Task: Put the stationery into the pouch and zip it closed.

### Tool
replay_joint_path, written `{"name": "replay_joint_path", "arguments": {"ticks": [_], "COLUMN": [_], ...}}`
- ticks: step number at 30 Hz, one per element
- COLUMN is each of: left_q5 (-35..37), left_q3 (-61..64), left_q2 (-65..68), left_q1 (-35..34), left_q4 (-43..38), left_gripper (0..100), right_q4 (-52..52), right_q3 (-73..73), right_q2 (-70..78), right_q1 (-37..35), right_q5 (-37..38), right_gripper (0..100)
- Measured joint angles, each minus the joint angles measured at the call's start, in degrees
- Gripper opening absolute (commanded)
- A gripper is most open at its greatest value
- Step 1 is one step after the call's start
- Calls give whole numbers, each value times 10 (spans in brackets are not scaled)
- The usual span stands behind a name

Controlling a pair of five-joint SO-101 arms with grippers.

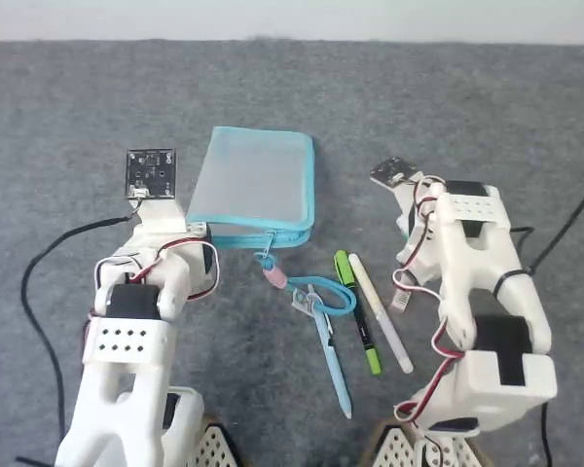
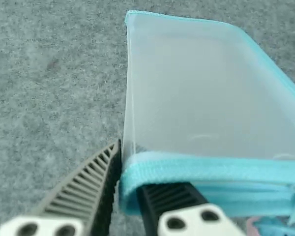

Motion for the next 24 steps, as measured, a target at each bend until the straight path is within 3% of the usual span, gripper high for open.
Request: {"name": "replay_joint_path", "arguments": {"ticks": [3, 12, 17, 24], "left_q5": [0, 0, 0, 0], "left_q3": [0, 0, 0, 40], "left_q2": [0, 0, 0, -1], "left_q1": [0, 0, 0, 10], "left_q4": [0, 0, 0, -42], "left_gripper": [10, 10, 10, 11], "right_q4": [-11, -49, -40, 94], "right_q3": [-1, -20, -23, -49], "right_q2": [9, 60, 62, -62], "right_q1": [13, 17, 18, 20], "right_q5": [5, 11, 6, -23], "right_gripper": [225, 9, 7, 7]}}
